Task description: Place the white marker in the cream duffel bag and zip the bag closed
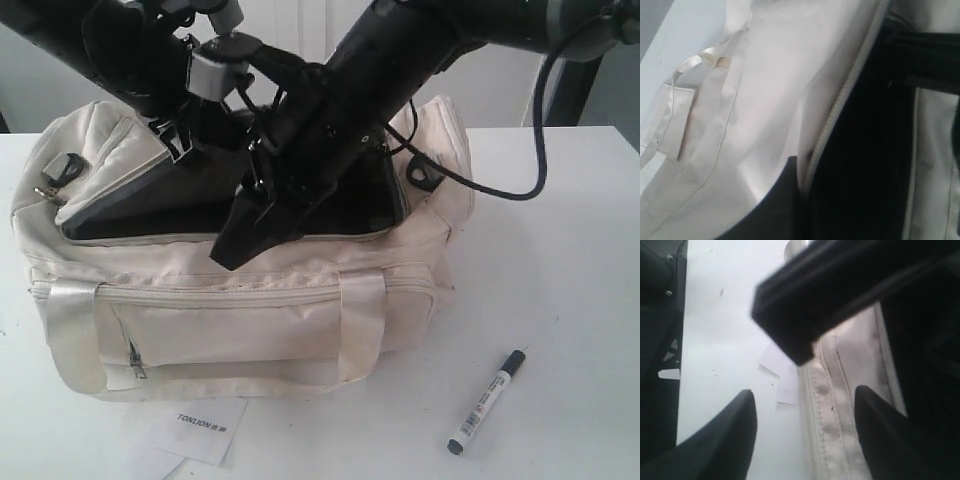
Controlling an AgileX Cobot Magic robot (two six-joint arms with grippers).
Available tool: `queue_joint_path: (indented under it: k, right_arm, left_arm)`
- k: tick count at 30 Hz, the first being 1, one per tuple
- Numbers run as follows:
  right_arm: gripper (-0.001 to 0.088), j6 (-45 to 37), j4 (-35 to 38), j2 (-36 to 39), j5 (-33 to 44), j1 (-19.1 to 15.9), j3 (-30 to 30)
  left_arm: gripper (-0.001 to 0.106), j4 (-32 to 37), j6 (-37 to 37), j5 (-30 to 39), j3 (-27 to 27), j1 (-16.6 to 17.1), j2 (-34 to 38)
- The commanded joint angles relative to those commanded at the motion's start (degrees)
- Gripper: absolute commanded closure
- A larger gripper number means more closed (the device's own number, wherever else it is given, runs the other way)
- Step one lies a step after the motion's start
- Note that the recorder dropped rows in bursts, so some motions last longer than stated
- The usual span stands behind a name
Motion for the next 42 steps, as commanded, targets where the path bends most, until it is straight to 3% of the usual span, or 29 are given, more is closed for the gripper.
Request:
queue_joint_path:
  k: [3,10,14,18,25,31,35,38,42]
  right_arm:
    - [0.0340,0.0,-0.4,0.4,-3.4,0.0,0.0]
    - [0.0495,0.0,-0.5,0.3,-3.8,0.0,0.0]
    - [0.0659,0.4,-0.5,-1.9,-2.3,0.0,0.0]
    - [0.0869,4.1,-0.8,-4.0,4.3,0.0,0.0]
    - [0.0868,4.6,-2.8,-4.0,4.3,0.0,0.0]
    - [0.0868,-8.0,-2.9,-4.0,4.3,0.2,1.6]
    - [0.0862,-9.3,-1.9,-3.5,-1.2,0.2,3.4]
    - [0.0762,-9.3,-1.1,-2.5,-2.9,0.2,3.7]
    - [0.0475,-9.2,1.7,-0.7,-5.9,0.2,3.9]
  left_arm:
    - [0.105,0.1,-0.1,-0.9,0.0,0.0,-0.4]
    - [0.105,5.9,-3.0,-5.9,0.0,0.0,-1.2]
    - [0.105,6.1,-3.2,-5.9,0.0,0.0,-1.2]
    - [0.105,6.2,-5.2,-5.9,0.0,0.2,-1.2]
    - [0.105,6.2,-7.3,-5.6,0.0,2.3,-1.2]
    - [0.105,5.7,-8.8,-5.3,0.0,4.0,-1.2]
    - [0.105,5.7,-8.8,-5.4,0.0,4.0,-1.2]
    - [0.105,5.0,-8.8,-6.0,0.0,4.0,-1.2]
    - [0.105,4.1,-8.8,-6.0,0.0,4.0,-1.2]
